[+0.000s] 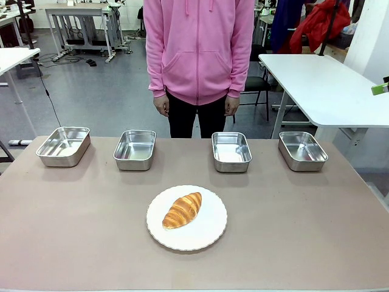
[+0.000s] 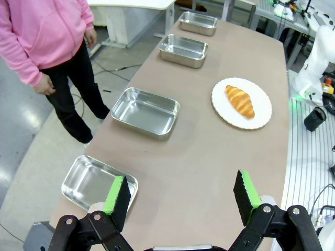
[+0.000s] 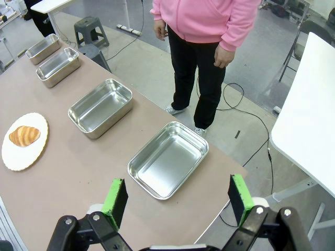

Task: Place the bread in the container.
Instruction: Place the Butter Roll into the Airtight Container indicated by the human.

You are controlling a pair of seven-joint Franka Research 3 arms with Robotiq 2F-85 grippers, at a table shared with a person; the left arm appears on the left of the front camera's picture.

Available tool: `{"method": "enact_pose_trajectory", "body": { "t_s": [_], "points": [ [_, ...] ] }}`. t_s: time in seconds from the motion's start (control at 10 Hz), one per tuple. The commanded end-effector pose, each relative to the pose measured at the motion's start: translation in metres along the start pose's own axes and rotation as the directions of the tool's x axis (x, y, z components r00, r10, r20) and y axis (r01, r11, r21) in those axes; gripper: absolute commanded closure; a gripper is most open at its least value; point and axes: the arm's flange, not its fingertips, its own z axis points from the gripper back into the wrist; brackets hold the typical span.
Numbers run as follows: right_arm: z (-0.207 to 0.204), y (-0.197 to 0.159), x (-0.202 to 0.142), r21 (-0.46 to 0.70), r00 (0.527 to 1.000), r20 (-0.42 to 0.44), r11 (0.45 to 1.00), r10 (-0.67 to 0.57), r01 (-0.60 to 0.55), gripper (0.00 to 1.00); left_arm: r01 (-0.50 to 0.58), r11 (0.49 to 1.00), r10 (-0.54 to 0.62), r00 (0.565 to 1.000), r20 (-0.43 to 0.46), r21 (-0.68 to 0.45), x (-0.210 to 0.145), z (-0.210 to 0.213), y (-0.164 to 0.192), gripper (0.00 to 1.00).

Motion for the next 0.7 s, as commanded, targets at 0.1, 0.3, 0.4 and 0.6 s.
{"method": "enact_pose_trajectory", "body": {
  "t_s": [0.1,0.3,0.4,0.6],
  "points": [
    [-0.0011,-0.0012,0.0021,0.002,1.0,0.027,1.0,-0.001,0.001,0.0,0.012,1.0,-0.012,1.0,0.004,-0.005,-0.0001,0.0013,-0.0012,0.0],
    [-0.0011,-0.0012,0.0021,0.002,1.0,0.027,1.0,-0.001,0.001,0.0,0.012,1.0,-0.012,1.0,0.004,-0.005,-0.0001,0.0013,-0.0012,0.0],
    [-0.0011,-0.0012,0.0021,0.002,1.0,0.027,1.0,-0.001,0.001,0.0,0.012,1.0,-0.012,1.0,0.004,-0.005,-0.0001,0.0013,-0.0012,0.0],
    [-0.0011,-0.0012,0.0021,0.002,1.0,0.027,1.0,-0.001,0.001,0.0,0.012,1.0,-0.012,1.0,0.004,-0.005,-0.0001,0.0013,-0.0012,0.0]
  ]
}}
